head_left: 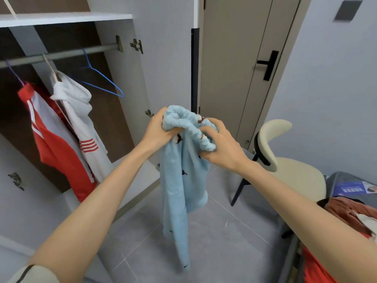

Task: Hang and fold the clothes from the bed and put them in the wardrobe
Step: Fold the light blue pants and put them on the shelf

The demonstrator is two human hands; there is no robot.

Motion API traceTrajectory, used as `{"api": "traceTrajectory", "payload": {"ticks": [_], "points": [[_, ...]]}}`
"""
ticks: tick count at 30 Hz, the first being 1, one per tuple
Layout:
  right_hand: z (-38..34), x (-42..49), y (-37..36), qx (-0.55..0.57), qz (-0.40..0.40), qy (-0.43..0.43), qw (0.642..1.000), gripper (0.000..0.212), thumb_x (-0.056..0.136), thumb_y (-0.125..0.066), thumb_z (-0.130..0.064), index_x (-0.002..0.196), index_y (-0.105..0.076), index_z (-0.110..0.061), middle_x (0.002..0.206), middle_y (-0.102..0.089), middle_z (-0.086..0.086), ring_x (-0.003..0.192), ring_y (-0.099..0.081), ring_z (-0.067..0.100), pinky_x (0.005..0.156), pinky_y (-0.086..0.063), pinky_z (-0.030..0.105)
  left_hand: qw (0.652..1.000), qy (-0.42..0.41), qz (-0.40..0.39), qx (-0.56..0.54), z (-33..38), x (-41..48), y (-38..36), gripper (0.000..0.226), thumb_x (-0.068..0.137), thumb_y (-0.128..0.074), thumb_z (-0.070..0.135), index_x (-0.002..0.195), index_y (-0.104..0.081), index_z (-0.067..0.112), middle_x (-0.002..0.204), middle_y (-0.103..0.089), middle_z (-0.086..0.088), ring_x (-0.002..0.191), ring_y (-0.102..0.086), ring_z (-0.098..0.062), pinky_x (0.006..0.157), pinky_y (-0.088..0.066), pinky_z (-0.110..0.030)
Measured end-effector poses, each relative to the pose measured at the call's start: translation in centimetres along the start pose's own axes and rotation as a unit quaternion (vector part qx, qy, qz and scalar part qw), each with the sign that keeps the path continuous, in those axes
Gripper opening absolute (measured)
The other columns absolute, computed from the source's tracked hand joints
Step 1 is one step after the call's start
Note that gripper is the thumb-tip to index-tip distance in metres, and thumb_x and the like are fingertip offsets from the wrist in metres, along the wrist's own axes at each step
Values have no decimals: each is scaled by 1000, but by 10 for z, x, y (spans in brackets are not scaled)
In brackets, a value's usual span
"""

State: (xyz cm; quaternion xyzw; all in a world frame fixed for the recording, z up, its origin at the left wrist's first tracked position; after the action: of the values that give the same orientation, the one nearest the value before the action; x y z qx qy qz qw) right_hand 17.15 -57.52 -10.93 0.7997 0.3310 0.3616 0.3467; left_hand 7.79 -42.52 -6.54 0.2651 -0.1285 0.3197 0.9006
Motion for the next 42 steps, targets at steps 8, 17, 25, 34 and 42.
{"api": "traceTrajectory", "payload": {"ticks": [8, 17, 25, 34, 42], "points": [[10, -11, -11, -50, -107, -65, 991, 36, 72, -70, -44, 103, -53, -37, 123, -39, -8, 102, -54, 22, 73, -47, 37, 999, -6, -33, -5, -21, -11, -11, 19, 84, -63, -3, 96, -52, -12, 87, -51, -10, 84, -47, -15, 65, -39, -10], [20, -29, -27, 119, -5, -68, 991, 49, 70, -77, -24, 113, -57, -31, 122, -49, -3, 107, -47, 11, 85, -47, 38, 998, 40, -14, -51, -26, -14, -14, 24, 87, -65, 7, 102, -53, -7, 93, -58, -8, 86, -53, -12, 72, -44, -13], [31, -41, -37, -87, -175, -135, 971, 36, 76, -65, -45, 103, -53, -23, 98, -61, -5, 93, -61, 26, 68, -46, 34, 993, 48, -57, -90, -22, -17, -36, 24, 84, -68, 0, 84, -45, 6, 74, -47, 0, 67, -44, -6, 59, -40, -11], [30, -16, 57, -156, 111, -68, 979, 17, 76, -55, -11, 81, -42, -21, 84, -50, 3, 70, -51, 34, 57, -45, 40, 995, 15, -103, 7, -48, 14, -35, 39, 79, -76, 11, 91, -40, 7, 80, -53, -6, 70, -46, -12, 54, -36, -12], [73, -46, 88, 74, 160, -157, 972, 39, 70, -55, 5, 103, -47, -14, 67, -49, -8, 55, -47, -2, 48, -38, 16, 963, 130, -207, -113, -56, 15, -101, 39, 92, -61, 25, 123, -47, 6, 122, -60, -7, 108, -60, -15, 91, -51, -31]]}}
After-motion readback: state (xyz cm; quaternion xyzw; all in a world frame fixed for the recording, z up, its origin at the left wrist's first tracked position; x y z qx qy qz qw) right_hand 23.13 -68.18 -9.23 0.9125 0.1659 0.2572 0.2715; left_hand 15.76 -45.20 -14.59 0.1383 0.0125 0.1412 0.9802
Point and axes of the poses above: each hand's wrist, its own x-axis towards the middle knuckle, its own y-axis out of the back of the hand, z = x × y, the point moved 5 cm from there along x, towards the middle knuckle
